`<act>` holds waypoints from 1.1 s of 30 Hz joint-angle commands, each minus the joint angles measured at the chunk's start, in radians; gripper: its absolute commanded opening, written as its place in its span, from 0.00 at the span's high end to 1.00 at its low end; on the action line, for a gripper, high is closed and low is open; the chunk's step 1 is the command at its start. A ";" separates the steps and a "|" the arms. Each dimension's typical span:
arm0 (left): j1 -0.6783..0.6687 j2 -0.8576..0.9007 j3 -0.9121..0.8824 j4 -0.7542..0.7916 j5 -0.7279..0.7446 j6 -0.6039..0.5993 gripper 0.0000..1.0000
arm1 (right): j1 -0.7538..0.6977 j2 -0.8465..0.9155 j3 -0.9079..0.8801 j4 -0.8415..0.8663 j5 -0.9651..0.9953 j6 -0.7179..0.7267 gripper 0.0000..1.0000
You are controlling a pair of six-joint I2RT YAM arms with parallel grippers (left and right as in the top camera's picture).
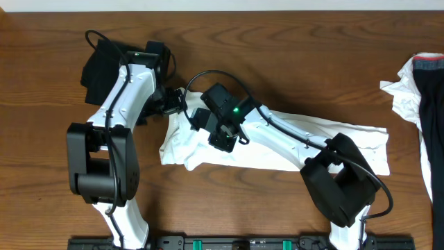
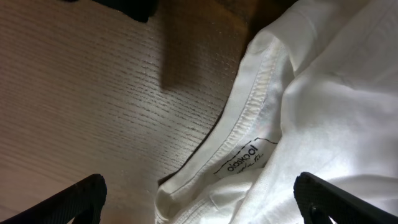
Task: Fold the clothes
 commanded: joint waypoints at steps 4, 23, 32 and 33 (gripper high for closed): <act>0.001 0.013 -0.007 -0.006 -0.001 0.001 0.02 | 0.011 0.031 0.002 0.007 -0.006 0.010 0.64; 0.001 0.013 -0.007 -0.006 -0.001 0.001 0.02 | 0.012 -0.002 0.002 -0.043 0.023 0.048 0.99; 0.001 0.013 -0.007 -0.006 -0.001 0.001 0.02 | 0.024 -0.095 0.002 -0.119 -0.076 0.219 0.99; 0.001 0.013 -0.007 -0.006 -0.001 0.001 0.02 | 0.027 -0.095 0.002 -0.126 -0.092 0.233 0.99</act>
